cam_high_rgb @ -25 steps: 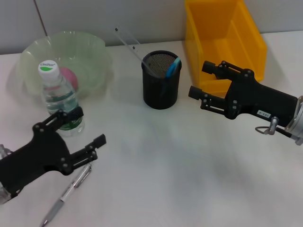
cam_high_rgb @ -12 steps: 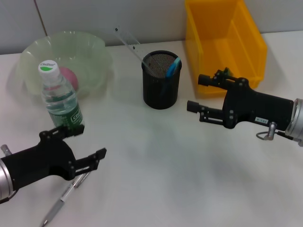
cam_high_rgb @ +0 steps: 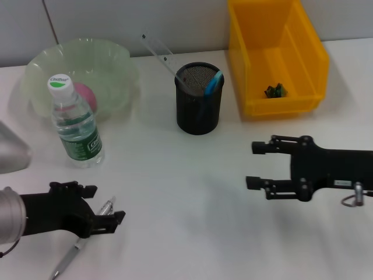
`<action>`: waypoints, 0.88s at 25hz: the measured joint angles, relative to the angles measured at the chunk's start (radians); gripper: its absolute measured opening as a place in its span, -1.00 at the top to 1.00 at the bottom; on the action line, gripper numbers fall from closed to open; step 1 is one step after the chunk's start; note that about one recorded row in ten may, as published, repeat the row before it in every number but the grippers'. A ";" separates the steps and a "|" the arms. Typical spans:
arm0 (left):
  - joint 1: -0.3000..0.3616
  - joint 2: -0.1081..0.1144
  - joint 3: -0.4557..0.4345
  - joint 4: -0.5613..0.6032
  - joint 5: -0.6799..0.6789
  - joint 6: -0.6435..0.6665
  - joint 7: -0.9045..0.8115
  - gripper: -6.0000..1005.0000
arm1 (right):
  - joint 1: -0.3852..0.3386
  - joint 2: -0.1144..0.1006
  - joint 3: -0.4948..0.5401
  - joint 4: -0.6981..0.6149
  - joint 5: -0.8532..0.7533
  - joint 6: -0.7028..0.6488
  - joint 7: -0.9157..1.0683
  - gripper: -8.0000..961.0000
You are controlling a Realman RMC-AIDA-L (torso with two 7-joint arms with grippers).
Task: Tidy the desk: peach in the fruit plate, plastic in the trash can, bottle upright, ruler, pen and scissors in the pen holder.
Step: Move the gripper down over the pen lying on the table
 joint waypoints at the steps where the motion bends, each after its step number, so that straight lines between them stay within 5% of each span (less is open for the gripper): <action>1: -0.015 0.000 0.013 0.013 0.037 0.025 -0.044 -0.61 | -0.010 0.000 -0.001 -0.018 0.000 -0.011 0.007 -0.58; 5: -0.033 -0.001 0.025 0.024 0.073 0.047 -0.086 -0.62 | -0.032 0.001 0.005 -0.039 0.005 -0.028 0.013 -0.58; 7: -0.124 -0.003 0.054 0.048 0.175 0.107 -0.294 -0.62 | -0.038 0.000 0.006 -0.040 0.006 -0.029 0.014 -0.58; 14: -0.225 -0.003 0.136 0.050 0.352 0.140 -0.503 -0.62 | -0.046 -0.001 0.007 -0.040 0.002 -0.019 0.009 -0.58; 22: -0.271 -0.005 0.192 0.044 0.455 0.201 -0.604 -0.61 | -0.055 -0.002 0.002 -0.040 0.001 0.000 0.001 -0.58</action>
